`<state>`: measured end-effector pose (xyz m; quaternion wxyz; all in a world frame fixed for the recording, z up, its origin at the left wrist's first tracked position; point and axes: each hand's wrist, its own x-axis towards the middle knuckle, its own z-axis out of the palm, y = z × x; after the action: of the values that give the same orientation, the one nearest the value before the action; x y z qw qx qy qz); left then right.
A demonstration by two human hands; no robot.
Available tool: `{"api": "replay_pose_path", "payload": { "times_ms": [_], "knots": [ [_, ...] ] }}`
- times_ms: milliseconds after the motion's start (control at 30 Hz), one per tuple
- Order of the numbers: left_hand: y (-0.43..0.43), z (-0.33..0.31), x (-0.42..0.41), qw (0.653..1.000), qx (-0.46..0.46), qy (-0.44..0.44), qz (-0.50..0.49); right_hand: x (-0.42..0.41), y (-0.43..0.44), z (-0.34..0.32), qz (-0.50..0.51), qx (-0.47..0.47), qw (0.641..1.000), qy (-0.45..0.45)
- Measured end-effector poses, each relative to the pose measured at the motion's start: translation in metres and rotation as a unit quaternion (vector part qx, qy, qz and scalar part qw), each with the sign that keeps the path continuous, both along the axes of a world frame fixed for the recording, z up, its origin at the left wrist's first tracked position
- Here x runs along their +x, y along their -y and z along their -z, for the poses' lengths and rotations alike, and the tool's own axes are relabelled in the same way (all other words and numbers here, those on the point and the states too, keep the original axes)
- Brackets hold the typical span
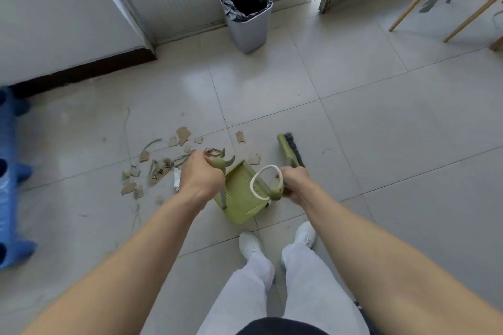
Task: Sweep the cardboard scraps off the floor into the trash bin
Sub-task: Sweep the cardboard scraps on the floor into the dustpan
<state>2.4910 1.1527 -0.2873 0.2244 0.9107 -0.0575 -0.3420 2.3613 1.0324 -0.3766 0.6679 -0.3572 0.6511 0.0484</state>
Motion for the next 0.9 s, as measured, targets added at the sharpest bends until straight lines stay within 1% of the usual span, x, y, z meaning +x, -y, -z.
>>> {"api": "replay_pose_path", "payload": {
  "times_ms": [67,167,300,433,533,600,667,733,800,900],
  "knots": [
    [-0.008,0.004,0.007,1.000,0.006,0.001,-0.006,0.017,-0.019,-0.002,-0.012,0.013,1.000,0.010],
    [-0.021,0.006,0.020,1.000,0.003,-0.001,-0.013,0.029,-0.026,-0.002,0.048,0.007,0.998,0.038],
    [-0.033,0.002,0.033,1.000,0.006,-0.002,-0.020,0.036,-0.031,-0.009,0.101,-0.015,0.995,0.012],
    [-0.046,-0.001,0.043,0.999,0.002,-0.006,-0.038,0.055,-0.028,-0.024,0.064,-0.029,0.997,0.015],
    [-0.058,-0.001,0.051,0.999,0.004,0.000,-0.048,0.069,-0.026,-0.021,0.051,-0.023,0.998,0.021],
    [-0.065,0.000,0.055,0.998,0.007,0.001,-0.060,0.078,-0.038,-0.017,0.040,-0.002,0.999,0.015],
    [-0.071,0.002,0.056,0.997,0.007,0.000,-0.079,0.088,-0.059,-0.015,0.015,0.035,0.999,0.031],
    [-0.075,0.003,0.056,0.996,0.010,-0.002,-0.093,0.095,-0.078,-0.016,-0.004,0.051,0.998,0.041],
    [-0.075,0.002,0.056,0.995,0.006,-0.001,-0.102,0.099,-0.082,-0.017,0.010,0.051,0.997,0.052],
    [-0.068,-0.005,0.056,0.994,0.002,-0.002,-0.109,0.101,-0.066,-0.018,0.057,0.021,0.996,0.058]
  ]
}}
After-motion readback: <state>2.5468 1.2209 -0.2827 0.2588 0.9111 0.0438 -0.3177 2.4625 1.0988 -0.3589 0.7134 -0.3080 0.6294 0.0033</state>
